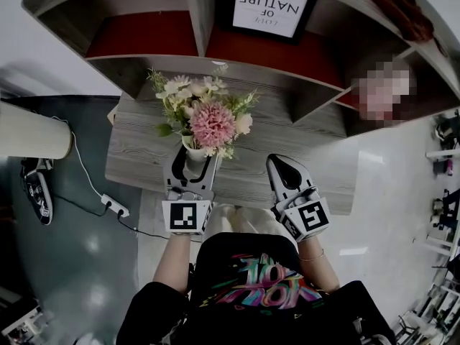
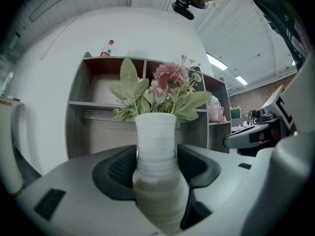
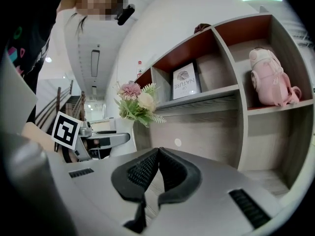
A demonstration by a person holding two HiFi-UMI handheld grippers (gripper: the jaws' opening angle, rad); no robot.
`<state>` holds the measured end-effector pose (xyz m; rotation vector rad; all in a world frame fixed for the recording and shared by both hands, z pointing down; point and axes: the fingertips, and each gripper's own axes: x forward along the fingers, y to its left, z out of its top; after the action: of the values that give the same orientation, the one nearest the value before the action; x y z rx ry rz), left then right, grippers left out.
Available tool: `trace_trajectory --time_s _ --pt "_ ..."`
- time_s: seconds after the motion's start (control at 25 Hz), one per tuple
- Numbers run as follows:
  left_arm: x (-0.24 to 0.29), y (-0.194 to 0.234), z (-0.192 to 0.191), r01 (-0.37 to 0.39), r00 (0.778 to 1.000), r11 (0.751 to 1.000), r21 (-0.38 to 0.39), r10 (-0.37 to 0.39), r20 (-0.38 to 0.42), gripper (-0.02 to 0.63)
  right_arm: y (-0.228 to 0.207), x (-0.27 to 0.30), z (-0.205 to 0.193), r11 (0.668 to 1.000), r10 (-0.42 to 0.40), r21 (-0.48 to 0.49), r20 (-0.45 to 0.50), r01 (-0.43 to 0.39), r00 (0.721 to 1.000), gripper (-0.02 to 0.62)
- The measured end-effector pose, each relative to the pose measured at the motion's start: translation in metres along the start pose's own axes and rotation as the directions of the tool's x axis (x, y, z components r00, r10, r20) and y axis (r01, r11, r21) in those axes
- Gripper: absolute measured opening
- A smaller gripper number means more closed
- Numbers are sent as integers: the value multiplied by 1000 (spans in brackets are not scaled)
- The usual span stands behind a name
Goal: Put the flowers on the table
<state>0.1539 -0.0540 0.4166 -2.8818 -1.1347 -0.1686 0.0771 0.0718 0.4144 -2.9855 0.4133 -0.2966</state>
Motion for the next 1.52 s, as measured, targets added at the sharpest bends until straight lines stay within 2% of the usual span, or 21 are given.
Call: trace_trajectory --time_s 0.12,0.36,0.72,0.88,1.04,1.28,1.52 --pt "5 7 -9 -4 1000 1000 12 4 11 271 0 5 -13 1000 3 21 -18 -3 1000 17" --pt "16 22 -18 -51 996 998 -47 54 72 270 -3 12 -48 999 12 36 -93 -8 996 17" --pt "31 35 -41 -51 996 998 -26 53 76 268 6 34 -55 996 10 85 -70 -4 998 17" --pt "38 36 -51 -50 997 999 -16 50 58 268 6 35 -71 996 21 86 -112 -12 993 17" --pt "43 40 -58 -52 996 998 -17 53 74 268 3 37 -84 996 15 84 -132 -3 991 17" --pt "43 43 -71 -61 995 998 -22 62 73 268 2 50 -79 997 -4 82 -81 11 997 17" --pt "39 45 -78 -91 991 995 -34 94 94 268 -1 54 -86 998 -10 68 -95 17 995 17"
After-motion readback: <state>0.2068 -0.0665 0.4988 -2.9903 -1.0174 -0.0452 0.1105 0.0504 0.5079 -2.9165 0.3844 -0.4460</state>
